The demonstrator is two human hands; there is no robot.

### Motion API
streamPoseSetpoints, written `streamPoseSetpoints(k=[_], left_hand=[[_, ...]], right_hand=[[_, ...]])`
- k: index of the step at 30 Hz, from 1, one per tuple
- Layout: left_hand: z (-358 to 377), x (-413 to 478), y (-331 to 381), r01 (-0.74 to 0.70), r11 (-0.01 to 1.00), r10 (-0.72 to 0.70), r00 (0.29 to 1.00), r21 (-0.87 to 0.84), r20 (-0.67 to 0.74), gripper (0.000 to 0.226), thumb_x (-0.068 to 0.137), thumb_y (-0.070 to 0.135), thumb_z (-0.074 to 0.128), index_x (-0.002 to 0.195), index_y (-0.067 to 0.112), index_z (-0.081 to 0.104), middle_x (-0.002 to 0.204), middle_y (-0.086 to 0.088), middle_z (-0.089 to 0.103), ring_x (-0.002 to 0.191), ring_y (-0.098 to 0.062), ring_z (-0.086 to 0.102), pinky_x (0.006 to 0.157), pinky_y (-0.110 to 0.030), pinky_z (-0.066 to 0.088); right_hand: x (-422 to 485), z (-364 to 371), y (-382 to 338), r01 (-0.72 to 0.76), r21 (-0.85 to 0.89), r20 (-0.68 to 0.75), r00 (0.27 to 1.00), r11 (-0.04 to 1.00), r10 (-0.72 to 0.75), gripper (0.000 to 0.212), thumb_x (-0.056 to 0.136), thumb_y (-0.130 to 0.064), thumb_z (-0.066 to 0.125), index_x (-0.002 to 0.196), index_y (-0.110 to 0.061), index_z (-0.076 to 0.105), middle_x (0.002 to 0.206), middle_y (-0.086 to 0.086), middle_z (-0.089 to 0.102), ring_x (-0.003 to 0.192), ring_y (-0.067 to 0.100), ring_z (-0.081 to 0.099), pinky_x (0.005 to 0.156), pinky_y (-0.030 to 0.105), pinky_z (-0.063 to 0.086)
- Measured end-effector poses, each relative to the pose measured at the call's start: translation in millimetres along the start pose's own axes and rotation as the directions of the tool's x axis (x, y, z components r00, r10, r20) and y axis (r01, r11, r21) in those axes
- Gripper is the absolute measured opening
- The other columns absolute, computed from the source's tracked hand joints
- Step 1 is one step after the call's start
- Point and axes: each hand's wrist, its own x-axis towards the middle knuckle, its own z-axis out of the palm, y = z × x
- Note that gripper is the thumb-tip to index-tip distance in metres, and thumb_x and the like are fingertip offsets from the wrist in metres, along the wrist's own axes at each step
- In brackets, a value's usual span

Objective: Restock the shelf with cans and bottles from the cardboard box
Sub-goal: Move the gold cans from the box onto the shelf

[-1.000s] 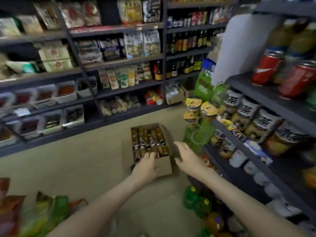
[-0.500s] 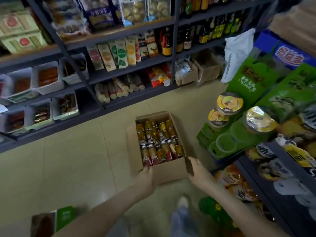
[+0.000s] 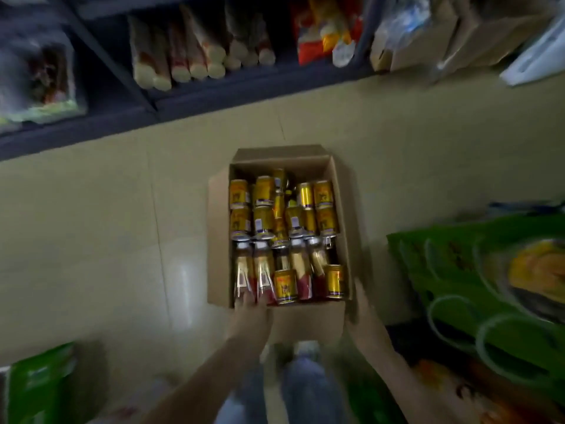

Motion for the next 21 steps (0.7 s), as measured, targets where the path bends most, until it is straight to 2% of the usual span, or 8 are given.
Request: streamPoseSetpoints(k=[3, 7, 10, 12, 14, 16, 18, 21], left_hand=[[60.3, 64.6, -4.2, 0.039, 0.997, -0.035, 0.997, -0.065, 0.069, 0.054, 0.103, 0.036, 0.028, 0.152, 0.027, 0.008, 0.157, -0.013, 0.009, 0.142, -0.034, 0.019, 0.109, -0.042, 0.033], [121.7, 132.6, 1.2, 0.063, 0.980, -0.057, 0.998, -0.191, 0.039, 0.072, 0.099, 0.048, 0.036, 0.153, 0.024, -0.005, 0.153, -0.017, 0.017, 0.140, -0.035, 0.018, 0.113, -0.042, 0.022], [145.9, 163.7, 11.3, 0.137, 0.884, -0.175, 0.984, -0.446, -0.043, 0.093, 0.086, 0.055, 0.058, 0.153, 0.020, 0.004, 0.147, -0.016, 0.023, 0.135, -0.033, 0.023, 0.112, -0.043, 0.024], [151.5, 176.6, 16.6, 0.202, 0.831, -0.284, 0.955, -0.519, -0.084, 0.099, 0.079, 0.051, 0.069, 0.151, 0.014, 0.012, 0.142, -0.017, 0.026, 0.133, -0.034, 0.024, 0.111, -0.044, 0.024], [153.0, 182.1, 19.2, 0.242, 0.831, -0.322, 0.943, -0.501, -0.079, 0.098, 0.078, 0.045, 0.072, 0.150, 0.013, 0.014, 0.140, -0.018, 0.026, 0.132, -0.035, 0.024, 0.111, -0.046, 0.023], [154.6, 181.2, 17.9, 0.242, 0.851, -0.311, 0.947, -0.466, -0.076, 0.094, 0.078, 0.045, 0.071, 0.148, 0.016, 0.015, 0.140, -0.019, 0.024, 0.132, -0.037, 0.023, 0.111, -0.048, 0.023], [156.0, 177.2, 15.6, 0.177, 0.909, -0.224, 0.971, -0.377, -0.087, 0.087, 0.081, 0.048, 0.067, 0.145, 0.018, 0.018, 0.138, -0.018, 0.026, 0.131, -0.036, 0.026, 0.110, -0.047, 0.026], [152.5, 177.3, 12.5, 0.080, 0.949, -0.105, 0.992, -0.305, -0.065, 0.078, 0.087, 0.047, 0.061, 0.145, 0.018, 0.017, 0.137, -0.017, 0.030, 0.129, -0.033, 0.031, 0.107, -0.042, 0.035]], right_hand=[[59.3, 44.3, 20.5, 0.038, -0.063, -0.054, 0.998, 0.997, -0.042, 0.077, 0.093, -0.029, 0.050, 0.153, -0.025, 0.002, 0.136, 0.010, 0.049, 0.111, 0.026, 0.057, 0.096, 0.041, 0.046], [126.5, 94.2, 40.9, -0.002, -0.039, -0.165, 0.986, 0.999, -0.005, 0.099, 0.083, -0.025, 0.070, 0.148, -0.028, -0.004, 0.150, 0.015, 0.033, 0.128, 0.034, 0.044, 0.104, 0.050, 0.038], [157.1, 119.3, 51.4, -0.074, -0.108, -0.264, 0.964, 0.991, 0.043, 0.110, 0.077, -0.031, 0.076, 0.152, -0.026, -0.004, 0.156, 0.013, 0.019, 0.136, 0.035, 0.029, 0.110, 0.050, 0.030], [163.4, 132.7, 52.7, -0.124, -0.155, -0.347, 0.936, 0.980, 0.064, 0.108, 0.077, -0.035, 0.076, 0.153, -0.026, 0.000, 0.156, 0.014, 0.018, 0.133, 0.037, 0.030, 0.108, 0.050, 0.030], [166.4, 143.4, 51.6, -0.149, -0.153, -0.400, 0.913, 0.977, 0.077, 0.110, 0.073, -0.038, 0.077, 0.153, -0.027, 0.002, 0.150, 0.017, 0.023, 0.128, 0.038, 0.033, 0.105, 0.051, 0.033], [164.2, 149.0, 46.9, -0.103, -0.234, -0.342, 0.940, 0.967, 0.017, 0.112, 0.073, -0.045, 0.075, 0.149, -0.034, -0.006, 0.147, 0.016, 0.024, 0.128, 0.035, 0.032, 0.103, 0.050, 0.034], [162.0, 151.4, 42.5, -0.051, -0.286, -0.250, 0.968, 0.957, -0.023, 0.109, 0.077, -0.050, 0.070, 0.146, -0.039, -0.014, 0.148, 0.014, 0.017, 0.132, 0.033, 0.025, 0.104, 0.049, 0.032], [164.4, 148.6, 35.4, -0.038, -0.262, -0.200, 0.980, 0.964, -0.016, 0.102, 0.082, -0.050, 0.065, 0.148, -0.040, -0.012, 0.151, 0.014, 0.010, 0.137, 0.032, 0.020, 0.108, 0.050, 0.029]])
